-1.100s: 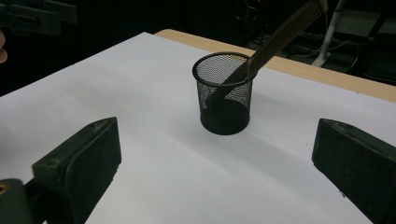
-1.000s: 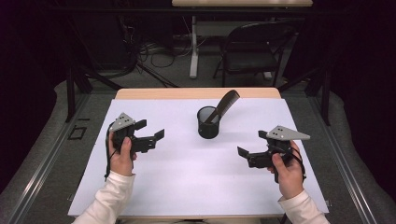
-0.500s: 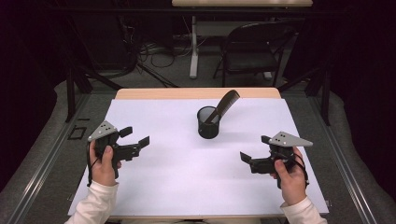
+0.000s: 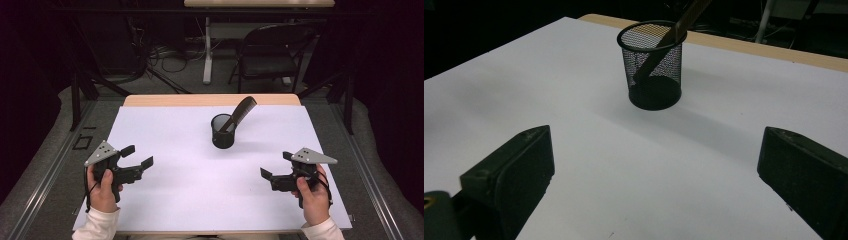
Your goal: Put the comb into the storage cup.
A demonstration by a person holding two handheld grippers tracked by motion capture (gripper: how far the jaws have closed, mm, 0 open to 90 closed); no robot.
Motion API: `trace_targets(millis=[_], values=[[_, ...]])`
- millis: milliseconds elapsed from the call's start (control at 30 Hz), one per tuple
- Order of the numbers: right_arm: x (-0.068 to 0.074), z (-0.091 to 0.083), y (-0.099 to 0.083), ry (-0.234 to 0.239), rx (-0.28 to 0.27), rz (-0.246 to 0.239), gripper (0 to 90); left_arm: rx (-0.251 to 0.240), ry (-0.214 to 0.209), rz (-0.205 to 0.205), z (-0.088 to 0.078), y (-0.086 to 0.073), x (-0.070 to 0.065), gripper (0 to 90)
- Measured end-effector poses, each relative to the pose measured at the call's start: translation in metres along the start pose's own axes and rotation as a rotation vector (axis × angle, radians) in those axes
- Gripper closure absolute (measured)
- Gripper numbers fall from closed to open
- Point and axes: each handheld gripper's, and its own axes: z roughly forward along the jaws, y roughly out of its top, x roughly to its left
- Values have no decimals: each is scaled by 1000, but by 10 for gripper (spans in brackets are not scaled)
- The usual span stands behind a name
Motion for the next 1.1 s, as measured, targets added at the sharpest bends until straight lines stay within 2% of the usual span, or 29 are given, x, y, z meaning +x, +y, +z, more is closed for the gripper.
trace_targets(millis=[267,400,700,1100], values=[[-4,1,-13,-3,-4,30,20,-5,16,-29,-5,-20,5,157],[-5,3,-20,-9,0,36,23,-1,23,-29,-7,-27,8,157],[-9,6,-32,-14,-18,58,27,-24,23,-21,-5,-36,11,157],[-6,11,-46,-23,-23,26,28,-25,15,2,-4,-43,16,157]])
